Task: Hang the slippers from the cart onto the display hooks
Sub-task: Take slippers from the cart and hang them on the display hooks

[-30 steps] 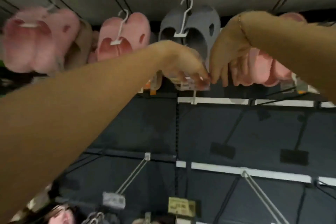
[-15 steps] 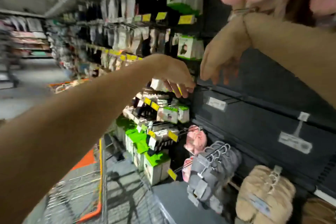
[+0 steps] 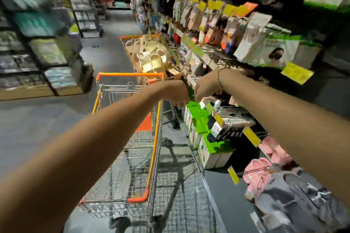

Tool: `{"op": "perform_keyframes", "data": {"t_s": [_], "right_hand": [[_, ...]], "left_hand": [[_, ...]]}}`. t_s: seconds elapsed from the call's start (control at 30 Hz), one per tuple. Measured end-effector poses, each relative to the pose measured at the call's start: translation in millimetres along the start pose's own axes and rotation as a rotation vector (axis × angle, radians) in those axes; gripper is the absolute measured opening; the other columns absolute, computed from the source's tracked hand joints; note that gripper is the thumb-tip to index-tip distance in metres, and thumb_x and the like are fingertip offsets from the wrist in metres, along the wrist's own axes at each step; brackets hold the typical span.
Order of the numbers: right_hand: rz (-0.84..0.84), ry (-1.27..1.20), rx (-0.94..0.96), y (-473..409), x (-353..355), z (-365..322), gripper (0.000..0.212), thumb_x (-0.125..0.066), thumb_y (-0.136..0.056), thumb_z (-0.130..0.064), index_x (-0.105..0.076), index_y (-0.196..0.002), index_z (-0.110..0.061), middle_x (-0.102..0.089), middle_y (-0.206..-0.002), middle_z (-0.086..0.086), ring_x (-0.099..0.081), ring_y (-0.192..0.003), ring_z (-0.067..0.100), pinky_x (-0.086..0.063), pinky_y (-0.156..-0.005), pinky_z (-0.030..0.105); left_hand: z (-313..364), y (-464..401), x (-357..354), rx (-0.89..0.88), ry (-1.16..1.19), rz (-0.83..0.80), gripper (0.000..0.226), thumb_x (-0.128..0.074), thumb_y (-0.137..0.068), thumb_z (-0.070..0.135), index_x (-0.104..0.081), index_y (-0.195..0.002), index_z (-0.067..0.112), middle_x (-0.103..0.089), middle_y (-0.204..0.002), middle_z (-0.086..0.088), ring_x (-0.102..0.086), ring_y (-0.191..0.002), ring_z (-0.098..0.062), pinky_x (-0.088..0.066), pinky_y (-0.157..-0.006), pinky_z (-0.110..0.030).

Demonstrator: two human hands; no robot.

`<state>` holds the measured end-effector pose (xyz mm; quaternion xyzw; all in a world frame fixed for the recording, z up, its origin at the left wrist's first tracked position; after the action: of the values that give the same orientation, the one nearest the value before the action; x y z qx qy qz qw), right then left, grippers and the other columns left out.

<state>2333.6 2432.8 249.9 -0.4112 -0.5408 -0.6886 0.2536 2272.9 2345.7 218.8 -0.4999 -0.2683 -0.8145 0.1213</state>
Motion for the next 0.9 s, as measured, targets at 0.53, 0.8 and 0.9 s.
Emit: {"op": "perform_keyframes", "data": {"t_s": [0.53,0.8,0.9], "right_hand": [[-0.012,0.064,0.107,-219,18,52,0.042,-0.049,-0.101,-0.038,-0.063,-0.121,-0.004,-0.060,-0.118,0.010,-0.058,-0.112,0.029,-0.047,-0.088,0.031],[0.050,-0.026,0.012,-380,67,77,0.032,-0.057,-0.089,-0.028,-0.065,-0.112,-0.008,-0.066,-0.110,0.014,-0.062,-0.092,0.028,-0.051,-0.075,0.033],[0.038,-0.077,0.009,-452,73,75,0.033,-0.051,-0.092,-0.028,-0.060,-0.117,-0.009,-0.062,-0.117,0.010,-0.060,-0.099,0.030,-0.048,-0.081,0.029]], "left_hand": [[-80,-200,39,0.126,-0.081,-0.015,0.014,-0.058,-0.097,0.022,-0.069,-0.097,0.015,-0.070,-0.097,-0.002,-0.066,-0.079,-0.017,-0.050,-0.063,-0.021],[-159,-339,49,0.119,0.003,0.060,0.030,-0.047,-0.097,0.029,-0.069,-0.110,0.013,-0.069,-0.110,-0.005,-0.065,-0.097,-0.026,-0.051,-0.077,-0.033],[-209,-394,42,0.175,0.056,0.096,0.021,-0.047,-0.097,0.030,-0.062,-0.097,0.015,-0.066,-0.100,-0.007,-0.061,-0.088,-0.028,-0.048,-0.074,-0.033]]}}
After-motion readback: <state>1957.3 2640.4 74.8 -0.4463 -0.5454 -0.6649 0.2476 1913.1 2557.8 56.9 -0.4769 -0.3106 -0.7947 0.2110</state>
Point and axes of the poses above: each hand's wrist, its own y-axis away from the middle knuckle, its own x-axis out of the back of the hand, z = x × y, the point moved 7 cm from there along -y, towards the middle knuckle
